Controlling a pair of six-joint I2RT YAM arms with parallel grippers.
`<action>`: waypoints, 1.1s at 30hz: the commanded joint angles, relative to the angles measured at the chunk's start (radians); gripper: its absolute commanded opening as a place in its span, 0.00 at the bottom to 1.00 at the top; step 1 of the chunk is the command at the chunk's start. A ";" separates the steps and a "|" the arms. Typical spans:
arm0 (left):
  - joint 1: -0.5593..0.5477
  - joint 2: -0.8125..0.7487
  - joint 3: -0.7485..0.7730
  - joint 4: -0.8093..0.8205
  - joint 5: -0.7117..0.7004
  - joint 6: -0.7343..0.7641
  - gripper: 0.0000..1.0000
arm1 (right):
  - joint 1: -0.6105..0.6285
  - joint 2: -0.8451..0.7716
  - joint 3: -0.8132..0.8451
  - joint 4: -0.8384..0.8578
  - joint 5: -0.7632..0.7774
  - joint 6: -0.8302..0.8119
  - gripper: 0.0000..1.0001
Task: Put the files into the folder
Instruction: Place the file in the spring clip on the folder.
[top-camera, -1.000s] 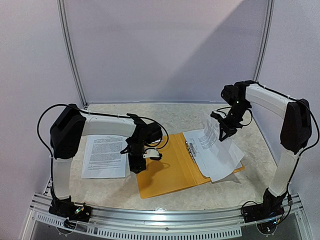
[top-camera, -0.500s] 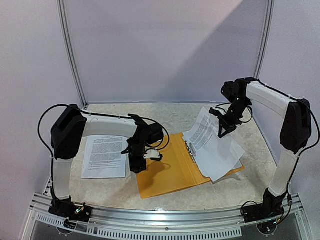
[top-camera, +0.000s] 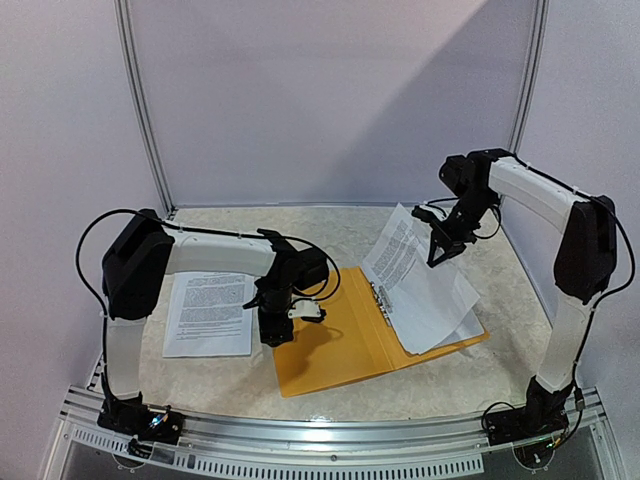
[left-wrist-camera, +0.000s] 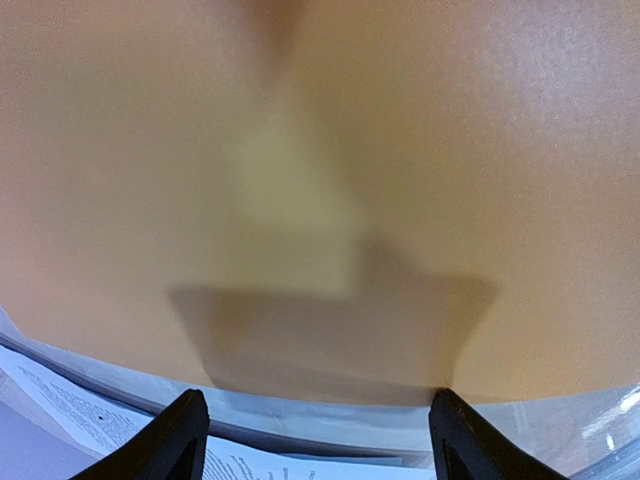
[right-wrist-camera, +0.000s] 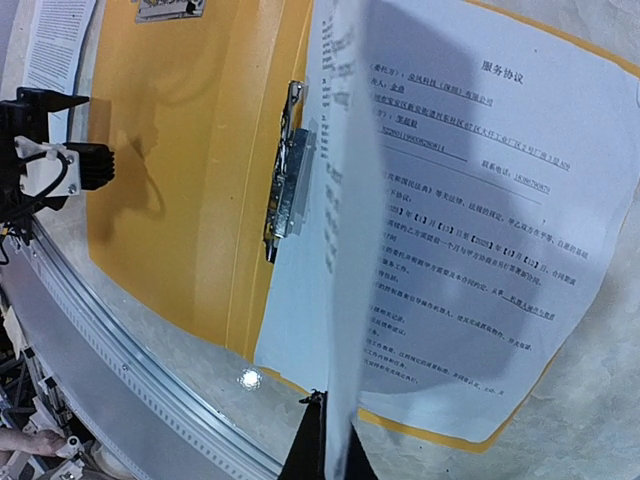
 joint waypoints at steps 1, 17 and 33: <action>-0.029 0.076 -0.028 0.034 0.009 0.001 0.78 | 0.002 0.056 0.041 -0.040 -0.049 0.010 0.00; -0.036 0.075 -0.032 0.036 -0.002 0.006 0.78 | -0.025 0.069 -0.104 0.037 0.007 0.082 0.00; -0.048 0.083 -0.036 0.036 -0.007 0.011 0.78 | -0.049 0.087 -0.096 0.115 -0.012 0.110 0.03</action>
